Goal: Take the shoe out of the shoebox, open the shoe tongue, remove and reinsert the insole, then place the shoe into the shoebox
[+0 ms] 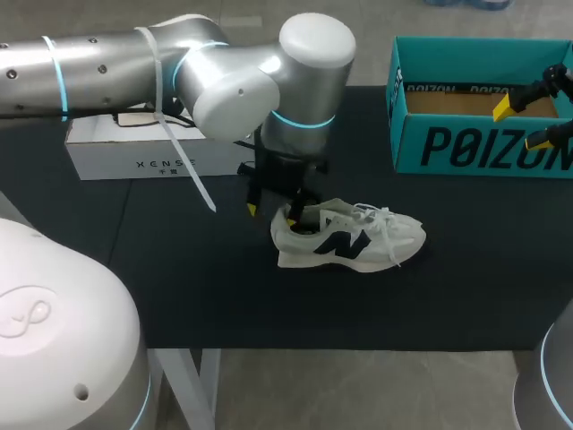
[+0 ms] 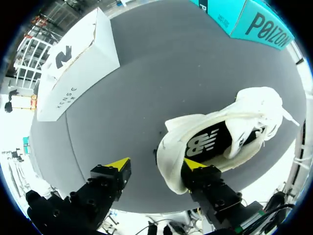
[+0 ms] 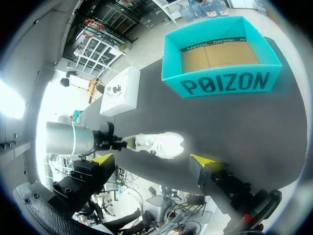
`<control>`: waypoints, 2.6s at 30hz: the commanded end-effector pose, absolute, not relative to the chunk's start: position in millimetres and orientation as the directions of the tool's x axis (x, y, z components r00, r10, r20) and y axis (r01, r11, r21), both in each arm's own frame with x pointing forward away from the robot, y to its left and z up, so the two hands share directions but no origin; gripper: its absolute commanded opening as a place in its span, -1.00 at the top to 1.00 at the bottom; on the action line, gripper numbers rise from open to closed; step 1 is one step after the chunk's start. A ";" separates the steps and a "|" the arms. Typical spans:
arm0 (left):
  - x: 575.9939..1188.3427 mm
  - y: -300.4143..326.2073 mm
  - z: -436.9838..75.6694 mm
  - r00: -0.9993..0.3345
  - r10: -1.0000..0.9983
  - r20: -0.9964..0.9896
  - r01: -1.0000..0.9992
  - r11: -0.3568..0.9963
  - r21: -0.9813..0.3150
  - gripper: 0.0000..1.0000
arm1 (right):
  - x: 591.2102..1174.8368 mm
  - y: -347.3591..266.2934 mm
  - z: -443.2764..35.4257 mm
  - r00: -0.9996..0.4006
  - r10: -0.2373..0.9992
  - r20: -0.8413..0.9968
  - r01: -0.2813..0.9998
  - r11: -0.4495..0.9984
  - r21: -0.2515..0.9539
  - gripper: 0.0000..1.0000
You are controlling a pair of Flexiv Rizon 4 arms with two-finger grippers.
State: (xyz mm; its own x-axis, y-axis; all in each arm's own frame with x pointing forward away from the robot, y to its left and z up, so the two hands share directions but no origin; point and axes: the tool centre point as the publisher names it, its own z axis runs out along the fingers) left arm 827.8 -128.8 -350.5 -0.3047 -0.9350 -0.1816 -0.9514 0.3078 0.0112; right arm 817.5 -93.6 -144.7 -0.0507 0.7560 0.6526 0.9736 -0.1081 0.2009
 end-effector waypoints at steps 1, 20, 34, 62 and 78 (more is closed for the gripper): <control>830.3 -104.2 -326.5 -0.283 -0.954 -0.099 -0.959 0.285 -0.008 -1.00 | 817.0 -93.4 -144.9 -0.048 0.758 0.651 0.974 -0.110 0.200 -1.00; 837.0 -49.0 -208.8 -0.968 -0.097 0.233 -0.159 0.951 -0.265 -1.00 | 817.0 -93.4 -144.9 -0.048 0.758 0.651 0.974 -0.110 0.200 -1.00; 837.0 -49.0 -208.8 -0.968 -0.097 0.233 -0.159 0.951 -0.265 -1.00 | 817.0 -93.4 -144.9 -0.048 0.758 0.651 0.974 -0.110 0.200 -1.00; 833.5 -38.1 -218.8 -0.992 0.025 0.124 -0.062 0.758 -0.649 -1.00 | 817.0 -93.4 -144.9 -0.048 0.758 0.651 0.974 -0.110 0.200 -1.00; 833.0 -37.2 -216.4 -0.988 0.069 0.138 -0.040 0.749 -0.661 -1.00 | 817.0 -93.4 -144.9 -0.048 0.758 0.651 0.974 -0.110 0.200 -1.00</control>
State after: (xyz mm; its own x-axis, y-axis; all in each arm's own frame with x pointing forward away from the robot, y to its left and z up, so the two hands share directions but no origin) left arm 833.4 -37.2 -216.2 -0.9878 0.0695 0.1392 -0.0406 0.7486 -0.6617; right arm 817.5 -93.7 -144.7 -0.0506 0.7560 0.6526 0.9736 -0.1082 0.2009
